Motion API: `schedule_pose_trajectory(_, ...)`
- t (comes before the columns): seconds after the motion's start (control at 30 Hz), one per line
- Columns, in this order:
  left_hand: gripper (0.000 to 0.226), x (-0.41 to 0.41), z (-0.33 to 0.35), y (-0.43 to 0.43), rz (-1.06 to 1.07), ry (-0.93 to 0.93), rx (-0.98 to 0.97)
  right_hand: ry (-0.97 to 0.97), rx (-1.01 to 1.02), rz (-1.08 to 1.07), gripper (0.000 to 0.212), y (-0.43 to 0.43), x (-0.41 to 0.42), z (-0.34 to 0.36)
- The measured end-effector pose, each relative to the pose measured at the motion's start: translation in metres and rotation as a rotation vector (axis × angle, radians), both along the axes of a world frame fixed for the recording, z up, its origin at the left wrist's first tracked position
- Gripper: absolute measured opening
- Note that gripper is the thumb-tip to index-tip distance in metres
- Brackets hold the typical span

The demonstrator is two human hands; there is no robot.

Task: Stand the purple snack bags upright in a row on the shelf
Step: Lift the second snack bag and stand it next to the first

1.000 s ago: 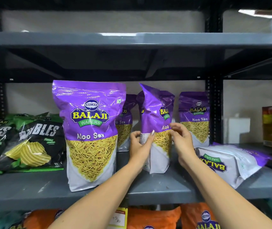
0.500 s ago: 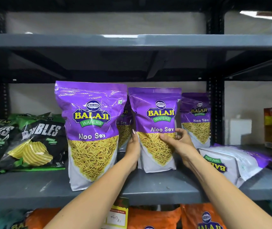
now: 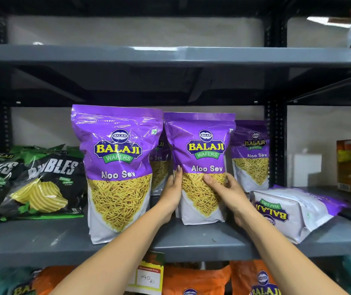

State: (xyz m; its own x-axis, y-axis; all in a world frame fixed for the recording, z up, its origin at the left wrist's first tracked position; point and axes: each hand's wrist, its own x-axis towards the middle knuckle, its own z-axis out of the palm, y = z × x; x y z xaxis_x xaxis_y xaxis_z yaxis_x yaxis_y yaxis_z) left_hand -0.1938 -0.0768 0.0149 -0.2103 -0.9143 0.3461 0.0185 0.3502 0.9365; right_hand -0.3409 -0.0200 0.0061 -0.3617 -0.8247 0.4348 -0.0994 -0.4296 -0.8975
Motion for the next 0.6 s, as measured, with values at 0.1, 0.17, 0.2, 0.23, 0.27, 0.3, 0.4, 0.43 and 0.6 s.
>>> schedule_pose_trajectory(0.1, 0.065, 0.005, -0.002, 0.005, -0.018, 0.019, -0.002, -0.005, -0.05, -0.024, 0.071, 0.005, 0.007, -0.004)
schedule_pose_trajectory(0.17, 0.063, 0.007, -0.004, 0.008, -0.028, 0.032, -0.006, -0.014, -0.068, -0.027, 0.073, 0.01, 0.011, -0.007)
schedule_pose_trajectory(0.2, 0.062, 0.009, -0.005, 0.01, -0.034, 0.034, -0.008, -0.019, -0.073, -0.025, 0.073, 0.013, 0.012, -0.007)
schedule_pose_trajectory(0.23, 0.062, 0.011, -0.006, 0.011, -0.042, 0.034, -0.007, -0.021, -0.076, -0.024, 0.075, 0.017, 0.013, -0.008)
schedule_pose_trajectory(0.27, 0.063, 0.012, -0.007, 0.012, -0.05, 0.035, -0.008, -0.018, -0.077, -0.029, 0.077, 0.02, 0.014, -0.009)
schedule_pose_trajectory(0.3, 0.064, 0.014, -0.008, 0.014, -0.055, 0.037, -0.011, -0.01, -0.076, -0.038, 0.08, 0.023, 0.015, -0.01)
schedule_pose_trajectory(0.4, 0.068, 0.016, -0.01, 0.02, -0.068, 0.048, -0.025, 0.028, -0.067, -0.093, 0.086, 0.03, 0.018, -0.013)
schedule_pose_trajectory(0.43, 0.068, 0.016, -0.01, 0.022, -0.067, 0.055, -0.022, 0.04, -0.059, -0.114, 0.087, 0.031, 0.02, -0.014)
schedule_pose_trajectory(0.6, 0.068, 0.016, -0.007, 0.035, -0.036, 0.055, -0.016, 0.107, -0.014, -0.164, 0.096, 0.044, 0.029, -0.009)
